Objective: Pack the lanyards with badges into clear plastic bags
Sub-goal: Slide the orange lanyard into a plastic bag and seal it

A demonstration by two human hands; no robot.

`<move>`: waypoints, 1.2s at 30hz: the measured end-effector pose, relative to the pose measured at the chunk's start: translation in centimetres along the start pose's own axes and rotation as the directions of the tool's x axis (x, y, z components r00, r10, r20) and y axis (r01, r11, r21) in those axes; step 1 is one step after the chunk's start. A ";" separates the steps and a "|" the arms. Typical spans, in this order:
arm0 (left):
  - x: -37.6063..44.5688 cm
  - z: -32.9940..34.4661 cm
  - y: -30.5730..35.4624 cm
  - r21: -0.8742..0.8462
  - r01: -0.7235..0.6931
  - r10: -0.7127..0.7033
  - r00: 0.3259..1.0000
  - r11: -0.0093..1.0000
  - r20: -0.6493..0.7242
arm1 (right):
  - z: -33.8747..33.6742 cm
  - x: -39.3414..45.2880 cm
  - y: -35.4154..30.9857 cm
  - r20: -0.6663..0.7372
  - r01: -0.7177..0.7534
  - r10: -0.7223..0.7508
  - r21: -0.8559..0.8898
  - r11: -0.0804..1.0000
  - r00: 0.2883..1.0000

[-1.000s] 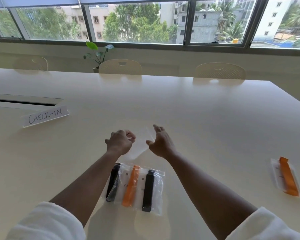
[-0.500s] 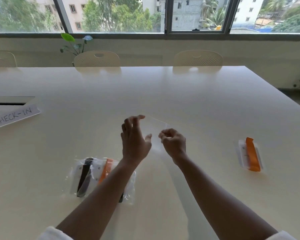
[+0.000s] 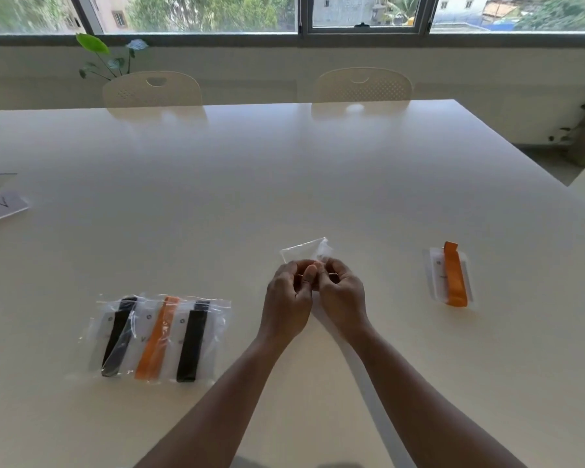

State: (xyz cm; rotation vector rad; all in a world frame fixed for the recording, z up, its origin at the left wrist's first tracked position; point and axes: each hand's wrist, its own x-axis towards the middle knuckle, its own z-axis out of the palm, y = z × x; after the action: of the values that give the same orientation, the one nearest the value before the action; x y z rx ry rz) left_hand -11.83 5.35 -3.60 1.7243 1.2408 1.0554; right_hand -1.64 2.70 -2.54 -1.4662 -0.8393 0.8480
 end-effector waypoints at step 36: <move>-0.9 -0.5 0.1 0.058 0.070 -0.062 0.991 0.996 -0.117 | -0.3 -0.3 0.8 -0.050 0.136 -0.138 -0.027 0.990 0.989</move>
State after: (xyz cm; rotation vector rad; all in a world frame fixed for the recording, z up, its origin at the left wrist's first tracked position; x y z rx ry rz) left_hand -12.40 4.48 -3.52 1.6763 1.4068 1.1005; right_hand -1.53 2.23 -3.32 -1.4271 -0.9030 0.6972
